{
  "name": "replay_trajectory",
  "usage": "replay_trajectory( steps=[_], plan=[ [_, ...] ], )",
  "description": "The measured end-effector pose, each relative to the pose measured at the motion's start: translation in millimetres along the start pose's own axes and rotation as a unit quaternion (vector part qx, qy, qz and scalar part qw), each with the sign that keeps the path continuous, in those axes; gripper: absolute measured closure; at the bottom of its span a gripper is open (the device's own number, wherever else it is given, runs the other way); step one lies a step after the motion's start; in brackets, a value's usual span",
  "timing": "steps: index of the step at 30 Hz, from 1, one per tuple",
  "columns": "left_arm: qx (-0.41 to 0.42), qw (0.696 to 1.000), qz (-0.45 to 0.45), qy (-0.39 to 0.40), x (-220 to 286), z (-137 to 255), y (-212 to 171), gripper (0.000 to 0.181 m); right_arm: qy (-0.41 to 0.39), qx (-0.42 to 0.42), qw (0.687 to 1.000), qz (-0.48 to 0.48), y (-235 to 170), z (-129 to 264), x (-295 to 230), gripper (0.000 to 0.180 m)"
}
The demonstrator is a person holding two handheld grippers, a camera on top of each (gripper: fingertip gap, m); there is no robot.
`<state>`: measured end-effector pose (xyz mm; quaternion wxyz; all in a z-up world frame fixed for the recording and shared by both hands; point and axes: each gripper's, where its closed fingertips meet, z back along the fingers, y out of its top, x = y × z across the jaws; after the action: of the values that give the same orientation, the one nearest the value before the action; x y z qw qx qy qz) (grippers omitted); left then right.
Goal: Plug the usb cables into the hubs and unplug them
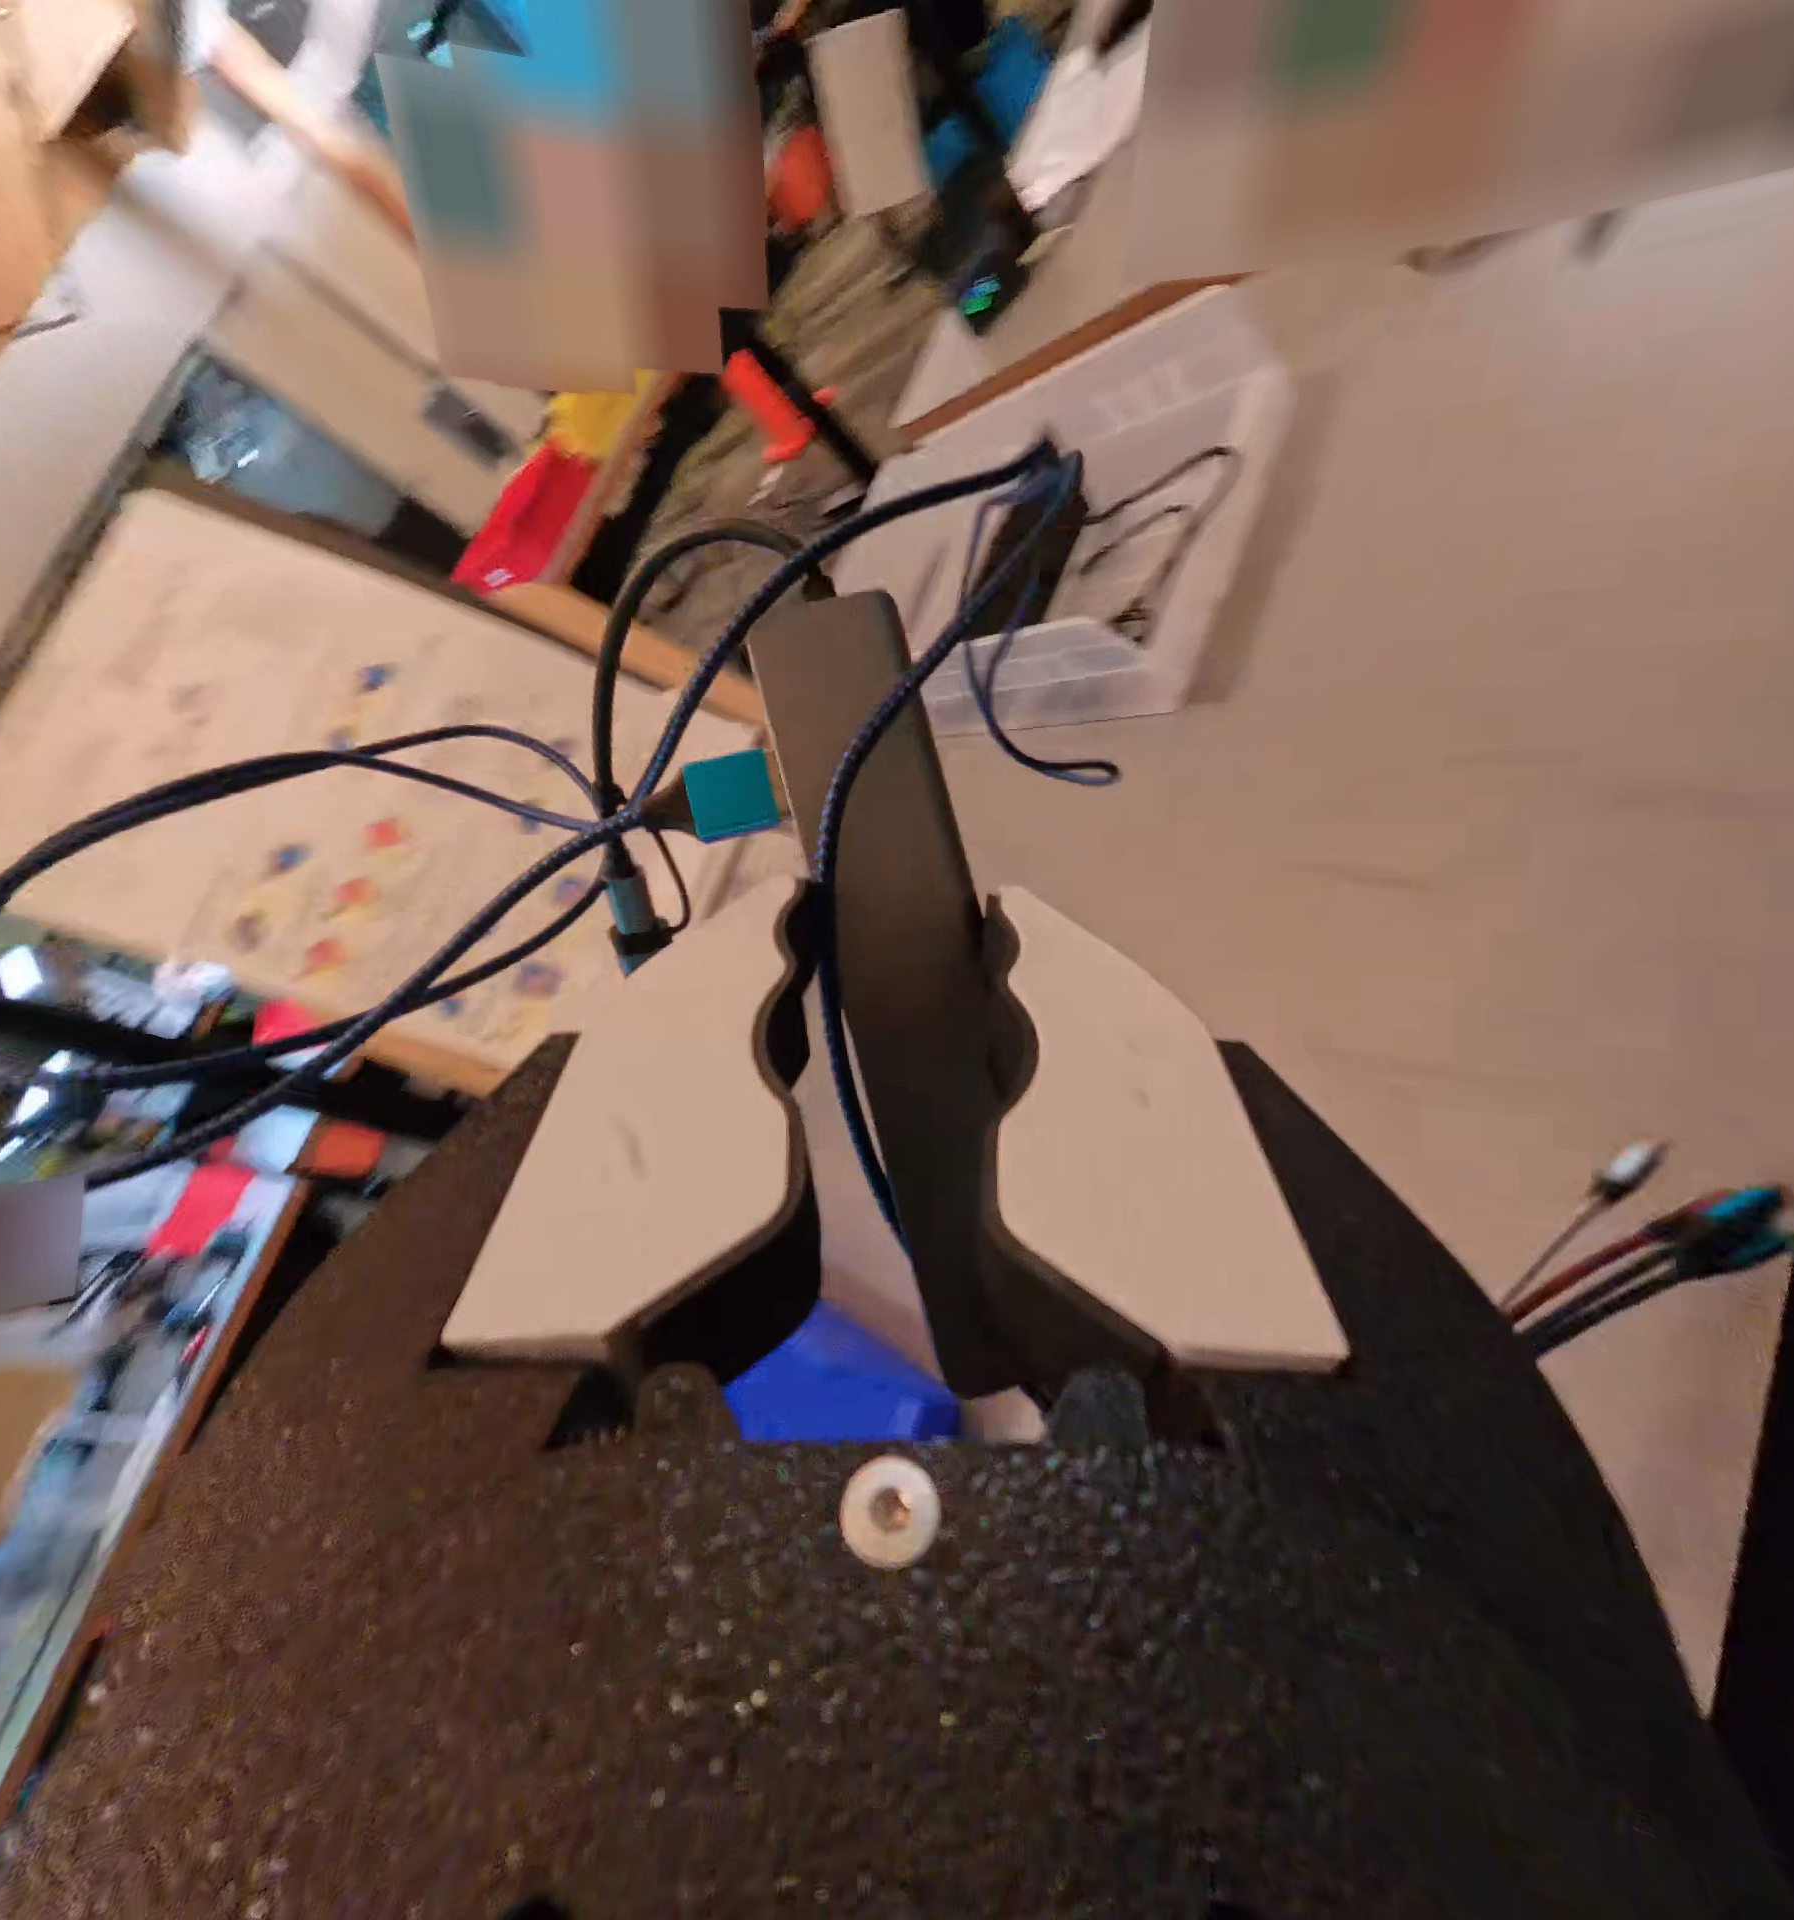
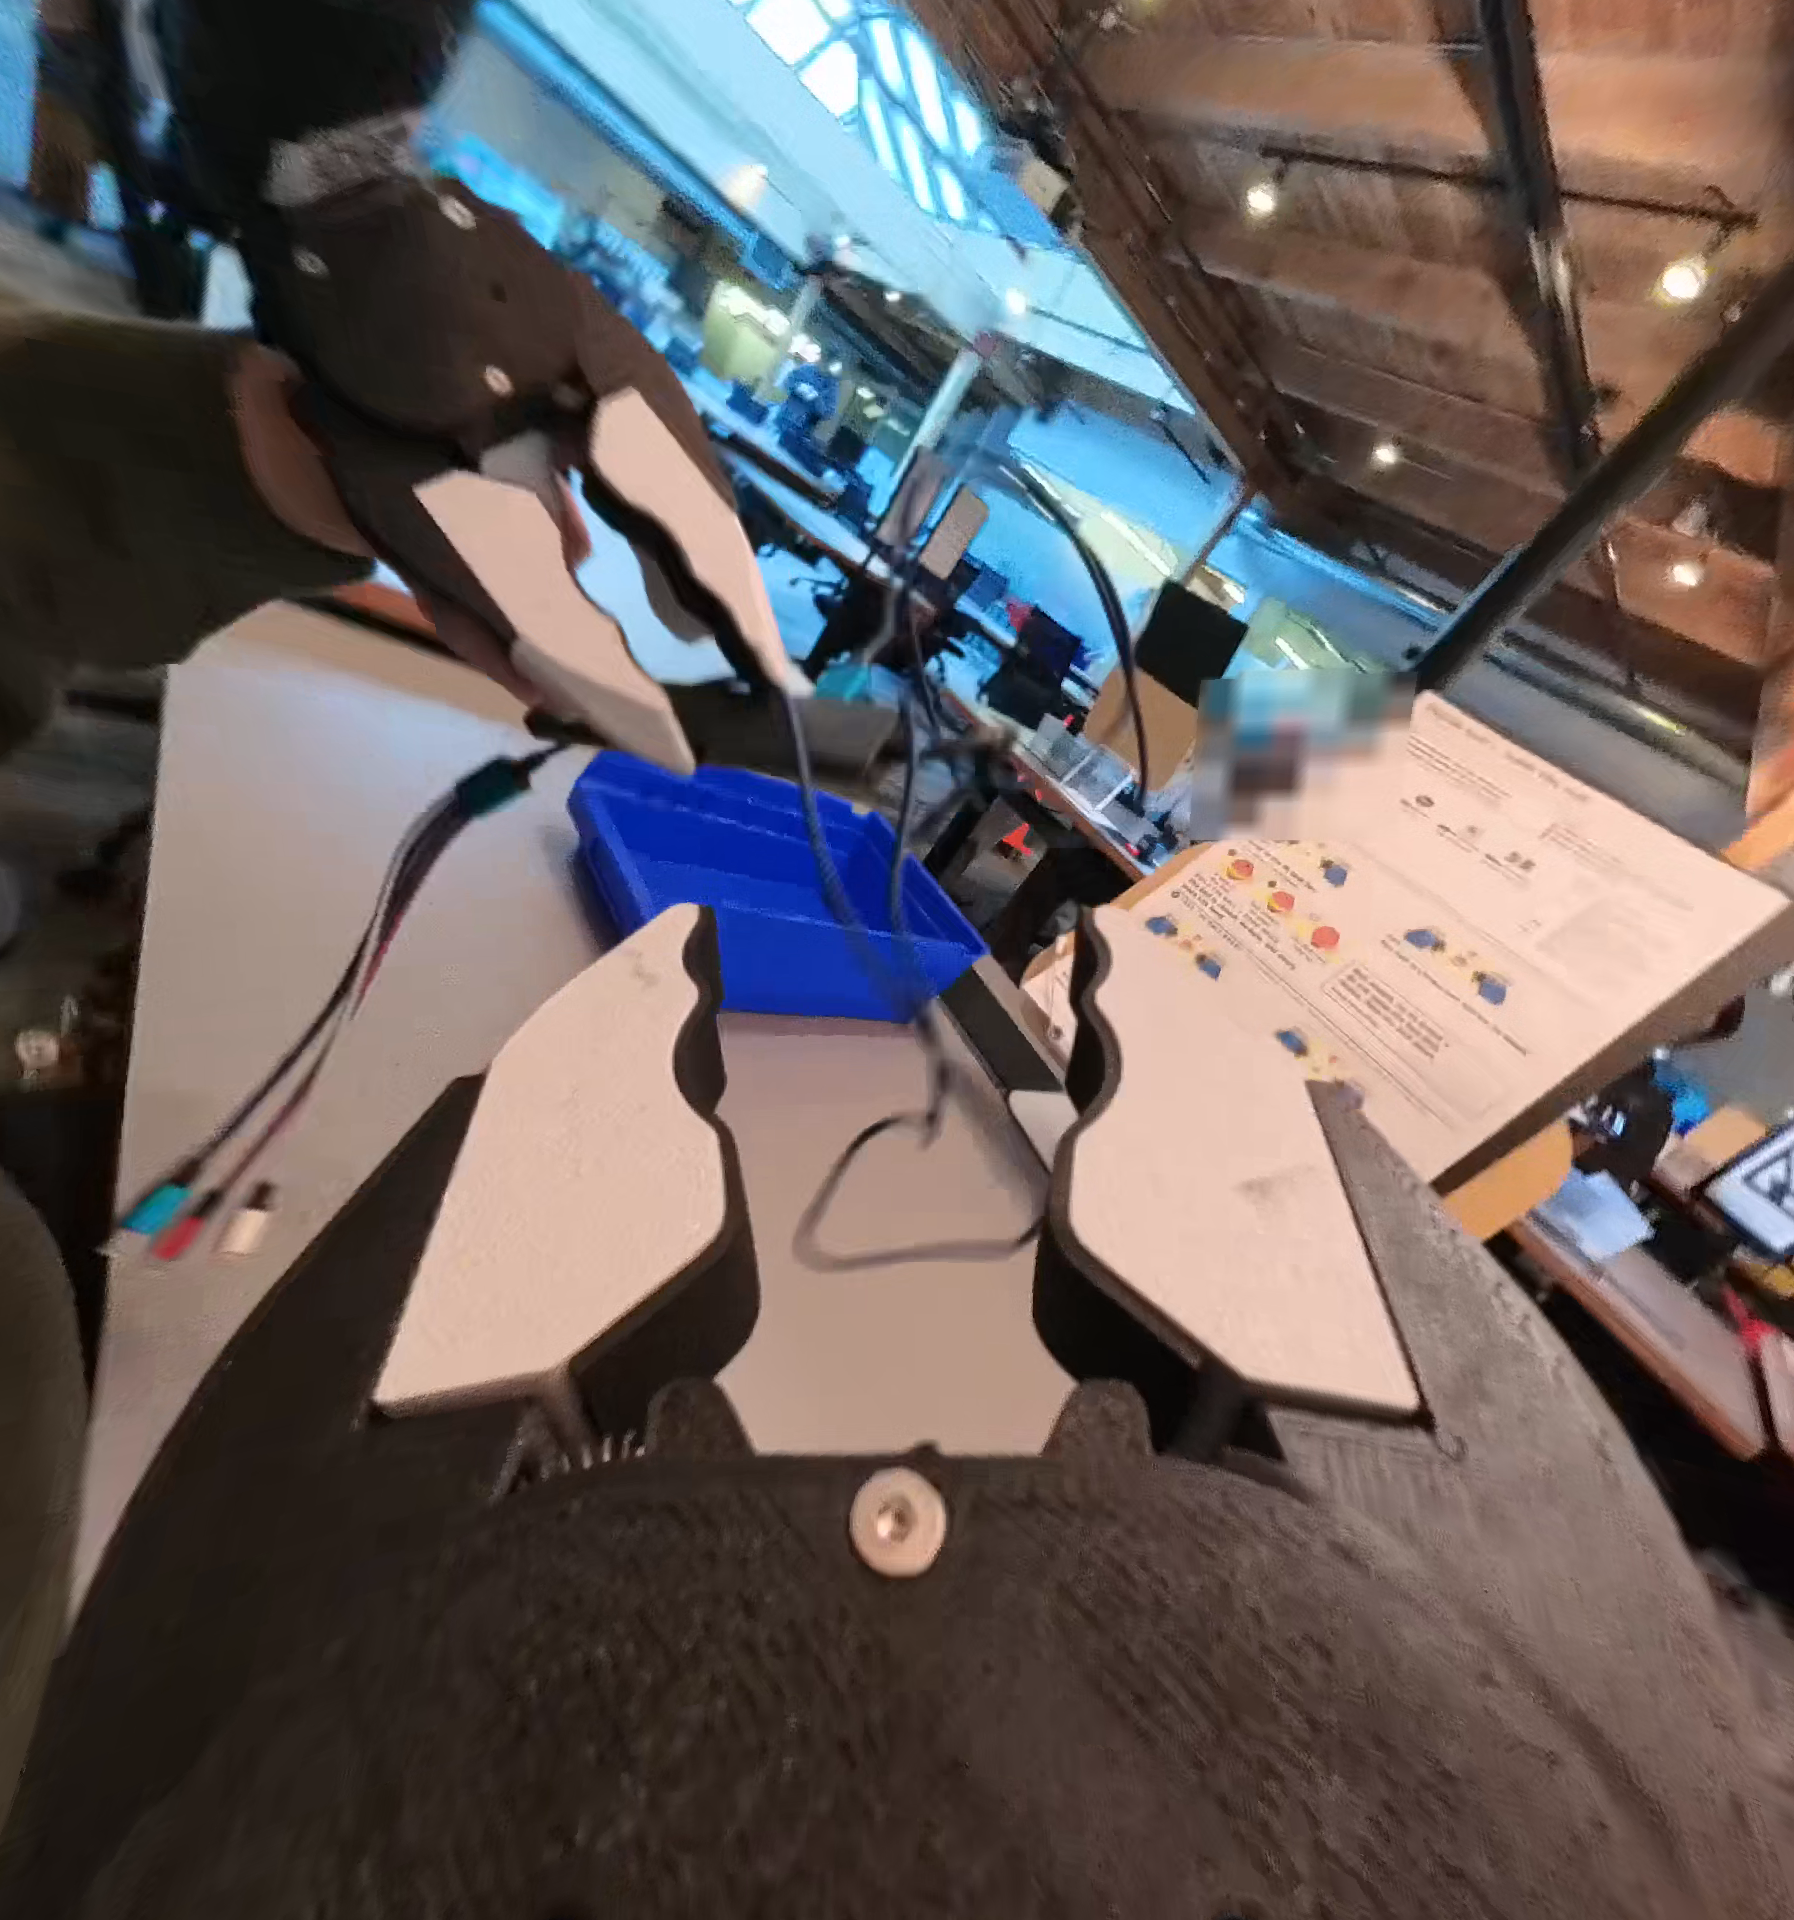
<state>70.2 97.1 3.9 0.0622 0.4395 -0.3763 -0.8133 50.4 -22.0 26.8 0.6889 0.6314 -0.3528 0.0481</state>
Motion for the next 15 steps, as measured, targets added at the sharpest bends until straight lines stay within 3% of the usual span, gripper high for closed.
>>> replay_trajectory(
  steps=[1,6,8,11,15],
  plan=[
    [0.015,0.999,-0.008,-0.032,16.9,-14.9,-9.0,0.151,0.016,-0.013,1.0,0.016,-12.2,-2.1,-1.5,0.114],
    [0.063,0.985,-0.044,-0.151,87.3,-83.5,-66.1,0.151,0.114,-0.081,0.988,-0.07,-97.3,-36.8,-13.9,0.108],
    [0.072,0.982,-0.034,-0.169,103.8,-99.5,-79.8,0.152,0.159,-0.073,0.98,-0.099,-119.8,-46.1,-25.8,0.117],
    [0.065,0.982,-0.049,-0.168,117.4,-110.8,-97.4,0.152,0.236,-0.11,0.963,-0.076,-151.3,-49.5,-57.7,0.122],
    [0.027,0.98,-0.083,-0.18,133.9,-114.4,-116.0,0.152,0.269,-0.203,0.942,-0.004,-193.1,-55.9,-83.8,0.124]
  ],
)
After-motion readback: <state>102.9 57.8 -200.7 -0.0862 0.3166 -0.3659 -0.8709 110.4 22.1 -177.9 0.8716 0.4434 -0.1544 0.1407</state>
